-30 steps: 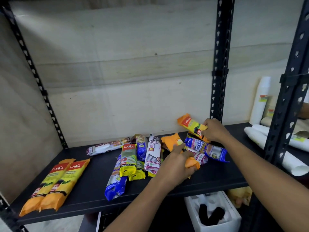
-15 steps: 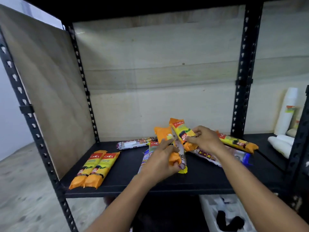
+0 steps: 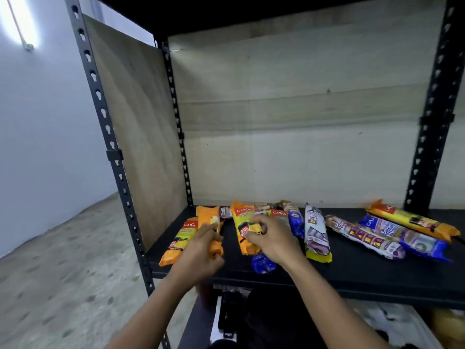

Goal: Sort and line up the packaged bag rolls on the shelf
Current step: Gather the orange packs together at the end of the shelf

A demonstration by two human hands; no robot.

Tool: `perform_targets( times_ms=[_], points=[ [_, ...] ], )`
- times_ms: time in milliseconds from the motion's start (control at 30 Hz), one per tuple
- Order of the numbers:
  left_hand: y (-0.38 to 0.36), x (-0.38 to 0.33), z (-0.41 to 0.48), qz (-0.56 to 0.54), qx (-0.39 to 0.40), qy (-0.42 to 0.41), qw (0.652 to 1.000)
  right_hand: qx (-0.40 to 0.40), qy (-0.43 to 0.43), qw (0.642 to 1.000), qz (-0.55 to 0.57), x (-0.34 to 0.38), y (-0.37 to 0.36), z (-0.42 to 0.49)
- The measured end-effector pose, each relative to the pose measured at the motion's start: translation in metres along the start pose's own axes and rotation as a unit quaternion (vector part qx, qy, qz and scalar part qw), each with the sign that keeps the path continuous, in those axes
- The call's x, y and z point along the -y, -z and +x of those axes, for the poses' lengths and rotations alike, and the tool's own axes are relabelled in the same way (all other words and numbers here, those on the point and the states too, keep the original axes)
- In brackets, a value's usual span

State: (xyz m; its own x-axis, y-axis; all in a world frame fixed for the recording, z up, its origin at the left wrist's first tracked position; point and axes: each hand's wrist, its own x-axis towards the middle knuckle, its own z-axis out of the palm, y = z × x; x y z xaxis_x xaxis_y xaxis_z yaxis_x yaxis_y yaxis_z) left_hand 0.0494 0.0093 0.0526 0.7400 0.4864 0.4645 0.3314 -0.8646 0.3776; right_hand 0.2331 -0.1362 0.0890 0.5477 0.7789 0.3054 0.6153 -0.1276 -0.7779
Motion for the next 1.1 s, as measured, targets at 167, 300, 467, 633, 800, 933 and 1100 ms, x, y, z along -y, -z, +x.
perform_targets(
  times_ms=[167, 300, 467, 633, 800, 933, 1100],
  points=[
    [0.020, 0.042, -0.004, 0.010, 0.019, 0.035, 0.999, 0.006, -0.019, 0.998, -0.052, 0.007, -0.058, 0.002],
    [0.026, 0.064, -0.001, 0.002, 0.027, 0.045, 0.999, 0.015, -0.047, 0.998, -0.046, 0.004, -0.088, 0.004],
    [0.025, 0.078, -0.001, -0.005, 0.027, 0.009, 1.000, -0.011, -0.041, 0.997, -0.056, 0.000, -0.107, 0.005],
    [0.023, 0.082, -0.003, -0.023, 0.026, 0.007, 0.999, -0.006, -0.034, 0.994, -0.105, 0.006, -0.117, 0.003],
    [0.026, 0.084, -0.006, -0.034, 0.032, 0.020, 0.999, 0.014, -0.025, 0.992, -0.125, 0.010, -0.123, 0.004],
    [0.026, 0.086, -0.008, -0.045, 0.048, 0.027, 0.997, 0.034, -0.019, 0.993, -0.113, 0.012, -0.126, 0.006],
    [0.027, 0.082, -0.008, -0.053, 0.051, 0.033, 0.997, 0.054, -0.022, 0.992, -0.108, 0.012, -0.123, 0.008]
  ],
)
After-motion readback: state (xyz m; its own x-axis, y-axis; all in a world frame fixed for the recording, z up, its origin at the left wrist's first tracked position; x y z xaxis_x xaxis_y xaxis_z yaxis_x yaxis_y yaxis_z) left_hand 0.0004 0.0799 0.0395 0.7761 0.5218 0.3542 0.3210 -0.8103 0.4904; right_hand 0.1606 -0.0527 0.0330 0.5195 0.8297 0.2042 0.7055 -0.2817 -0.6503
